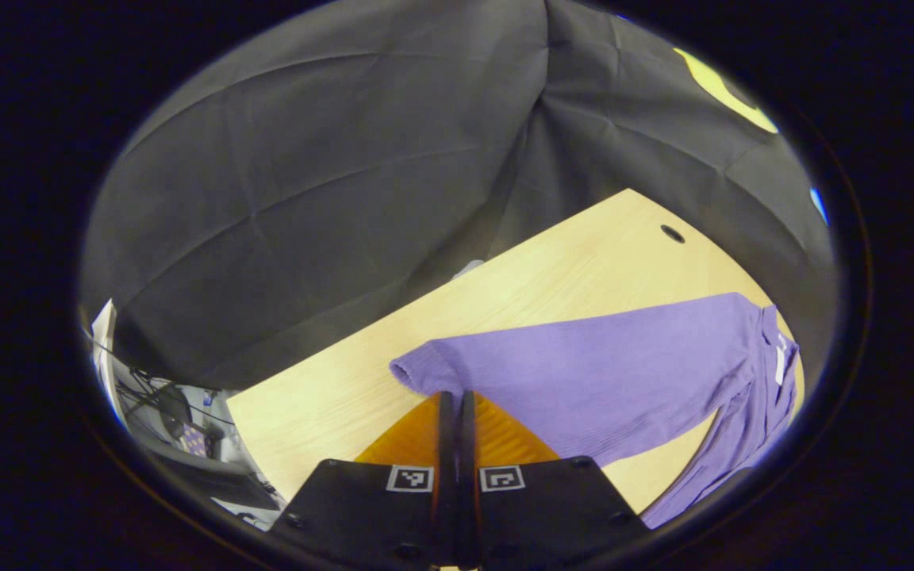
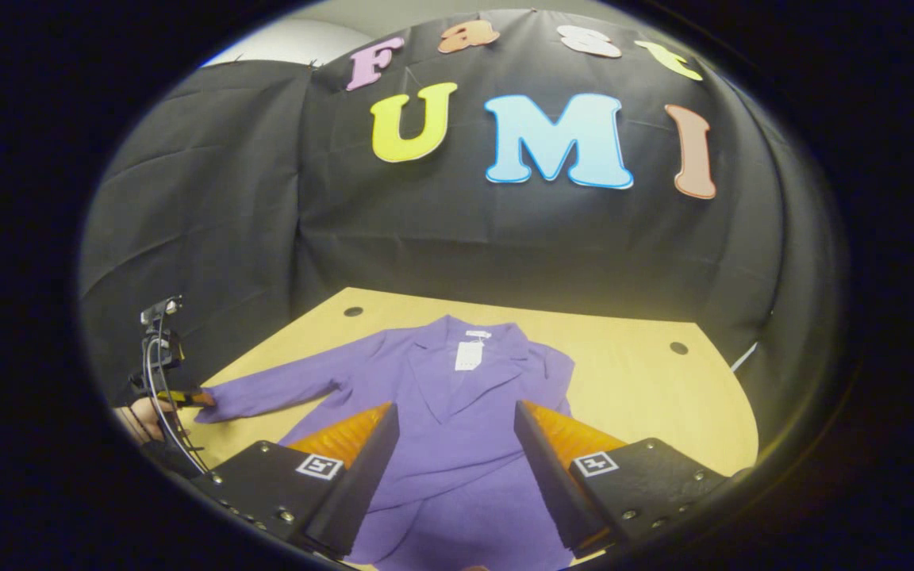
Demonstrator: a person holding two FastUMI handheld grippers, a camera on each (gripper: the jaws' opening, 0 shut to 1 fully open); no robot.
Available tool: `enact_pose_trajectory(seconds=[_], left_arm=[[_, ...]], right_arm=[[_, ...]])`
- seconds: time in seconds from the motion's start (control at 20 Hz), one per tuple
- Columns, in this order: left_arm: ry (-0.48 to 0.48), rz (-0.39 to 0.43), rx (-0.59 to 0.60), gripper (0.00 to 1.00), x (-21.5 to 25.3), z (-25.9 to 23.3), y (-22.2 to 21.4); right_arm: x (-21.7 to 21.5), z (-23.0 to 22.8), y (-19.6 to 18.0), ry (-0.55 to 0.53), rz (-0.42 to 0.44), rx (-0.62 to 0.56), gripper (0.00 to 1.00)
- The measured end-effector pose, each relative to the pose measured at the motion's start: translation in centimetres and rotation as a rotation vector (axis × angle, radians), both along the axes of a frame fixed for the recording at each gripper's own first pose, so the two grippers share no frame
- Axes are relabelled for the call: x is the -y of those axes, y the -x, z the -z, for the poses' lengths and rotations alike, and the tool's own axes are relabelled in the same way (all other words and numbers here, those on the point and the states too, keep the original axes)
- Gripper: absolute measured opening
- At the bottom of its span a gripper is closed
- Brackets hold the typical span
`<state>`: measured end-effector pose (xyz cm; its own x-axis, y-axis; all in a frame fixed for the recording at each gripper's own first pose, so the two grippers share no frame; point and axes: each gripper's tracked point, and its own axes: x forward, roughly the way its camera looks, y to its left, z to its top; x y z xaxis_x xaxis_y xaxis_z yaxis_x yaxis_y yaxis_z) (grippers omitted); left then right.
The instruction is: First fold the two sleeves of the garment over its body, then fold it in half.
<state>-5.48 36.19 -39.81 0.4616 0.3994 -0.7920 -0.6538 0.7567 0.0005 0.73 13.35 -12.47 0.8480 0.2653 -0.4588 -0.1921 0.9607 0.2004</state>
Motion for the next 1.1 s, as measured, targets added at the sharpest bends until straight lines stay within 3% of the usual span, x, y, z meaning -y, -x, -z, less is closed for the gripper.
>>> enact_pose_trajectory(seconds=[0.15,0.3,0.4,0.7,0.9,1.1], left_arm=[[0.038,-0.044,0.038,0.07,0.1,-0.3,0.0],[0.182,-0.072,0.112,0.07,1.6,-0.8,-0.8],[0.243,-0.047,0.173,0.07,2.9,-1.9,-1.1],[0.262,0.095,0.306,0.07,10.1,-8.4,-3.6],[0.24,0.265,0.349,0.07,17.4,-13.2,-5.8],[0.293,0.439,0.391,0.07,27.2,-16.6,-7.5]], right_arm=[[1.1,0.3,0.1,-0.024,0.036,-0.012,0.9],[2.3,0.5,0.4,-0.045,0.064,-0.019,0.9],[3.3,0.7,0.5,-0.041,0.079,-0.02,0.9],[5.9,1.3,0.7,-0.055,0.115,-0.025,0.9],[7.7,1.7,0.9,-0.044,0.124,-0.018,0.9],[9.5,2.1,1.2,-0.042,0.135,-0.02,0.9]])
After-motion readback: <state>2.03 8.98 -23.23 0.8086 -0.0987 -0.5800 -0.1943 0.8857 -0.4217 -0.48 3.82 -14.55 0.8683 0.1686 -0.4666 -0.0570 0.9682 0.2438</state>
